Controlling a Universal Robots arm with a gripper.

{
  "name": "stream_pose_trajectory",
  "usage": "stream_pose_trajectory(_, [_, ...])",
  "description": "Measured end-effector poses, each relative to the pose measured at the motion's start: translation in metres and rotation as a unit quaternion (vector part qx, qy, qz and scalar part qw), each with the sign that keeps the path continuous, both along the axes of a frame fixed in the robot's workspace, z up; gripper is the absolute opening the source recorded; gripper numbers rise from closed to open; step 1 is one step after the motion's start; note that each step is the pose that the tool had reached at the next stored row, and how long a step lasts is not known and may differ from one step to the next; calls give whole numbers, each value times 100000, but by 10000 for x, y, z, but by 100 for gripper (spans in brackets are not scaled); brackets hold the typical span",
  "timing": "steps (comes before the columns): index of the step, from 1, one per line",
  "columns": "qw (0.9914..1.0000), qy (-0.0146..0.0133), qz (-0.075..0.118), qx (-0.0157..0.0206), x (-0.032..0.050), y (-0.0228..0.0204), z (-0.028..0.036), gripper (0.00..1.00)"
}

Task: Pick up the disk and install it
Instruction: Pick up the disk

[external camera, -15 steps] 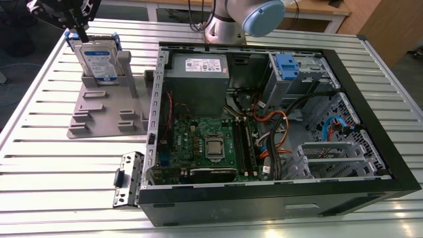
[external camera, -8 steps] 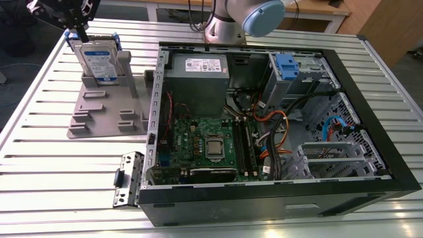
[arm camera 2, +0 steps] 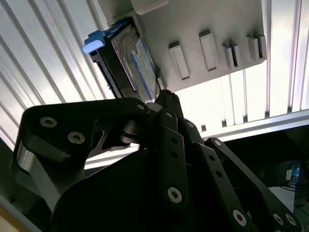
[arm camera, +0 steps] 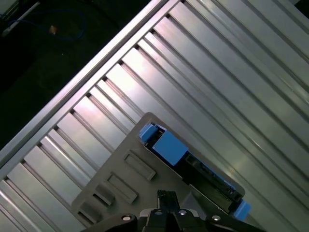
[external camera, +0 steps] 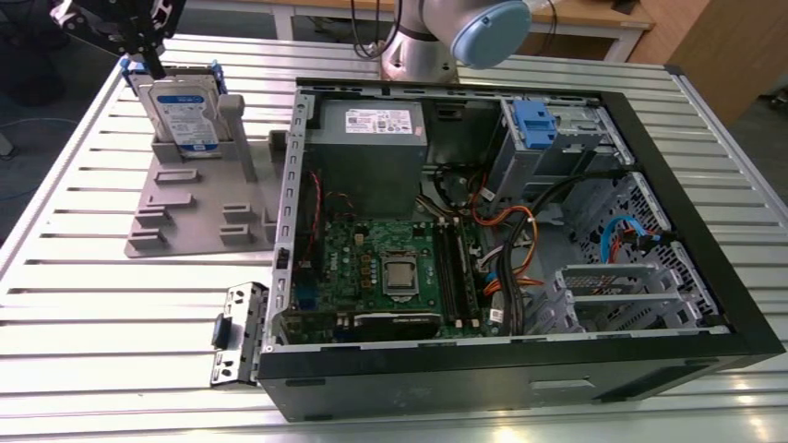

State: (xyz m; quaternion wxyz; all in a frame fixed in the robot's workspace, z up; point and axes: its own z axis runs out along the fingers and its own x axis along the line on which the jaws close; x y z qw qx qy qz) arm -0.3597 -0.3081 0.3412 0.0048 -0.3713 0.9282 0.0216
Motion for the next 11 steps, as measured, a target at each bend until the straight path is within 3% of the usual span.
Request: stream_pose_trajectory(11, [99927,-1,3817,-1,0,0,0,10])
